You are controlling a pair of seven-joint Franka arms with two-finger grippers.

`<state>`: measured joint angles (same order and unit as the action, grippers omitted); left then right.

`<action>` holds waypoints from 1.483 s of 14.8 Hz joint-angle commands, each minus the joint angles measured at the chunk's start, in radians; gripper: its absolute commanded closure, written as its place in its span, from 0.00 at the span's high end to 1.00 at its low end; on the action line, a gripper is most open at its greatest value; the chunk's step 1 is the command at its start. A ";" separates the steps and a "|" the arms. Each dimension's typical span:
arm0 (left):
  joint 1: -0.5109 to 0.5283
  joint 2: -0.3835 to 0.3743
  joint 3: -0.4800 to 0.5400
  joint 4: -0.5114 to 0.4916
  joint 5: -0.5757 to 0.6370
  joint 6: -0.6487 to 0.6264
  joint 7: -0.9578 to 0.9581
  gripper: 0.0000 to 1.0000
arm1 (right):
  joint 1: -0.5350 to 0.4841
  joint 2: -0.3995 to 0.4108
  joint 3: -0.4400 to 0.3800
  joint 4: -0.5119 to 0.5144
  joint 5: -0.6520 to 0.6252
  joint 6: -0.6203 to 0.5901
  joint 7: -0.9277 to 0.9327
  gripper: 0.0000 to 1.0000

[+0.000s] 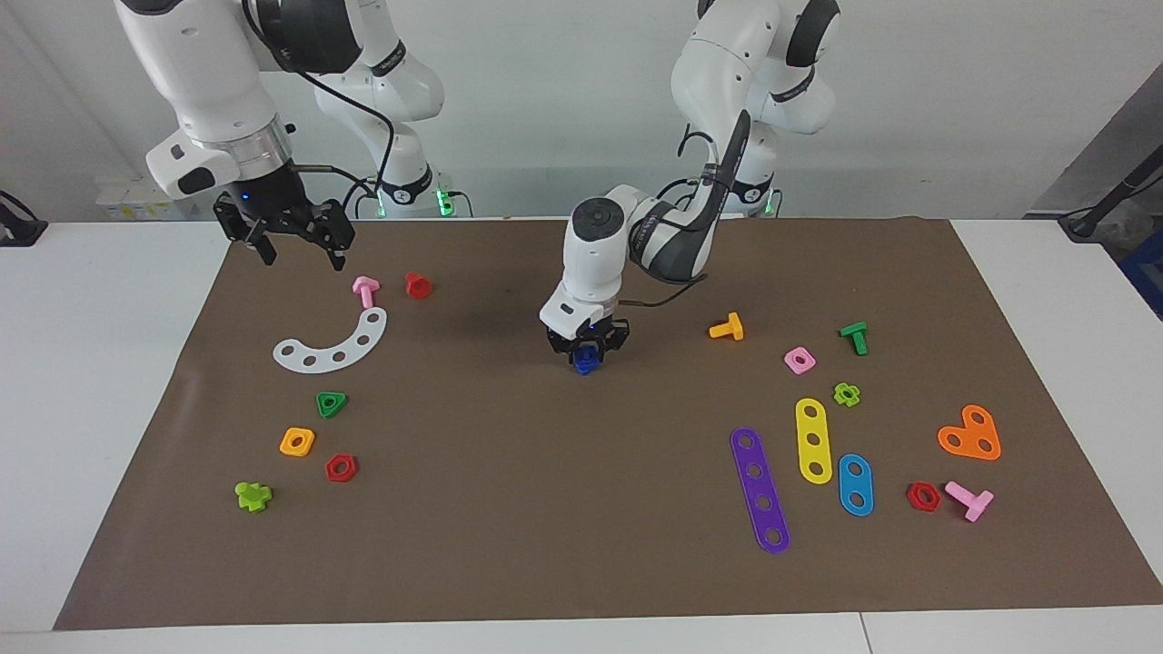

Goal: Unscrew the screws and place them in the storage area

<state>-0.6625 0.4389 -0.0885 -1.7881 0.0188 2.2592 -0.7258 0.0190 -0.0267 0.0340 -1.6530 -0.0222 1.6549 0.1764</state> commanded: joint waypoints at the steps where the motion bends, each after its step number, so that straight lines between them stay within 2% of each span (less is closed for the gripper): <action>1: -0.014 -0.025 0.015 -0.036 0.024 0.010 0.013 0.22 | -0.004 -0.021 0.010 -0.024 0.001 0.023 0.003 0.99; 2: -0.014 -0.025 0.016 -0.034 0.024 0.007 0.013 0.15 | 0.002 -0.021 0.010 -0.024 0.001 0.022 0.005 0.99; 4: -0.005 -0.023 0.015 -0.021 0.024 -0.007 0.014 0.08 | 0.016 -0.021 0.009 -0.024 0.001 0.022 0.012 0.99; 7: 0.003 -0.016 0.015 0.067 0.015 -0.108 0.016 0.06 | 0.016 -0.021 0.010 -0.024 0.001 0.022 0.012 0.99; 10: 0.006 0.017 0.018 0.215 -0.039 -0.228 0.014 0.07 | 0.018 -0.021 0.010 -0.024 0.001 0.022 0.012 0.99; 12: 0.036 0.011 0.023 0.263 -0.054 -0.276 0.016 0.07 | 0.018 -0.021 0.010 -0.025 0.001 0.022 0.014 0.99; 14: 0.111 -0.023 0.013 0.262 -0.057 -0.312 0.051 0.07 | 0.021 -0.019 0.012 -0.028 0.001 0.028 0.031 0.99; 19: 0.317 -0.077 0.019 0.234 -0.097 -0.412 0.401 0.07 | 0.131 0.005 0.014 -0.076 0.002 0.121 0.168 0.99; 22: 0.402 -0.123 0.024 0.104 -0.097 -0.373 0.587 0.07 | 0.229 0.071 0.014 -0.076 0.001 0.193 0.279 0.99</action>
<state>-0.2955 0.3774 -0.0609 -1.5624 -0.0556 1.8592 -0.2393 0.2019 0.0069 0.0464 -1.7186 -0.0208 1.7933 0.3886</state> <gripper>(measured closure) 0.537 0.004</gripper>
